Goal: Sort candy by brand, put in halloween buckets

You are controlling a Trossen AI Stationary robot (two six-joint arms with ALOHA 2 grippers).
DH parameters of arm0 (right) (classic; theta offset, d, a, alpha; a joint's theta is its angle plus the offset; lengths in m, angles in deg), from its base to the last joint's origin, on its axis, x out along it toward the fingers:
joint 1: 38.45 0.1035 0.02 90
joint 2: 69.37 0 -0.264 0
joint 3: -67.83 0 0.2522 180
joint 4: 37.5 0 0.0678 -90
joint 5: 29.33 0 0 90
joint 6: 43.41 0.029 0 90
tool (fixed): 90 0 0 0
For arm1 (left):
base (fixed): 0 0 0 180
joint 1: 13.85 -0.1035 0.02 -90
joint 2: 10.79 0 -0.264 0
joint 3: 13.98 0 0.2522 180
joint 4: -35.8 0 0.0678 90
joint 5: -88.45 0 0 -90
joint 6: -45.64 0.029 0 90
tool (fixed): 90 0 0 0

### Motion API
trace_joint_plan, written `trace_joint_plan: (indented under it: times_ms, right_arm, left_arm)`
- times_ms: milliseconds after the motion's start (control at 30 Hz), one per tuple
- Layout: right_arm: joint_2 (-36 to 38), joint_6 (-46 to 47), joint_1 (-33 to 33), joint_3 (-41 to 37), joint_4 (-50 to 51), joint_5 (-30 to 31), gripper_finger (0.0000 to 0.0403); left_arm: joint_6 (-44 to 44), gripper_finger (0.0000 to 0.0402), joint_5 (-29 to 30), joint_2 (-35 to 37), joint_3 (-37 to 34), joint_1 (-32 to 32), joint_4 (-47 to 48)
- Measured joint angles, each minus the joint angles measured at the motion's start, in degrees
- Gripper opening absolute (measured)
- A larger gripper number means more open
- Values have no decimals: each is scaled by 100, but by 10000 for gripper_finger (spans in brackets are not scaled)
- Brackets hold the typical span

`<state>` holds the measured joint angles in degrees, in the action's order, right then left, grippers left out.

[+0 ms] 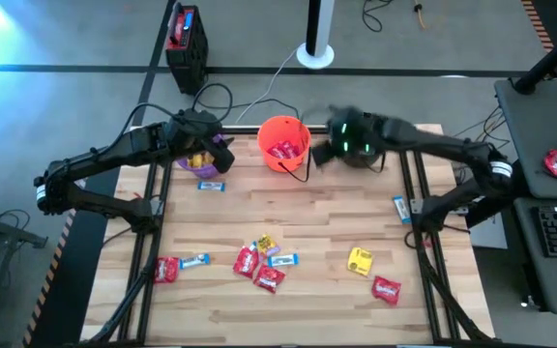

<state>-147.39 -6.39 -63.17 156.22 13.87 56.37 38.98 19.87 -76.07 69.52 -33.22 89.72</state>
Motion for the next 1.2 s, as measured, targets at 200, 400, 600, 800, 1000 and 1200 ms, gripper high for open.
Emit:
trace_joint_plan:
  times_ms: [200, 400, 600, 800, 1000, 1200]
  right_arm:
    - [-81, -891, -1144, -11, -1955, -999, 12]
    - [-526, -1725, -1566, -11, -2838, -1641, 12]
    - [-1140, -2259, -1568, 12, -3822, -2295, 12]
    - [-1580, -2517, -1641, 190, -4571, -3193, 12]
    - [-2037, -2415, -1658, 195, -4397, -3173, 13]
    - [-2135, -2155, -1658, 197, -4334, -3174, 59]
  left_arm:
    - [-414, 158, 25, -30, 0, -198, 327]
    - [-534, 158, -753, -30, -2, -430, 425]
    - [-517, 158, -1937, -28, -2, -452, 354]
    - [-914, 158, -1767, -28, -4, -456, 406]
    - [-1155, 158, -1371, -28, -11, -492, 447]
    - [-1341, 158, -1294, -28, -11, -492, 689]
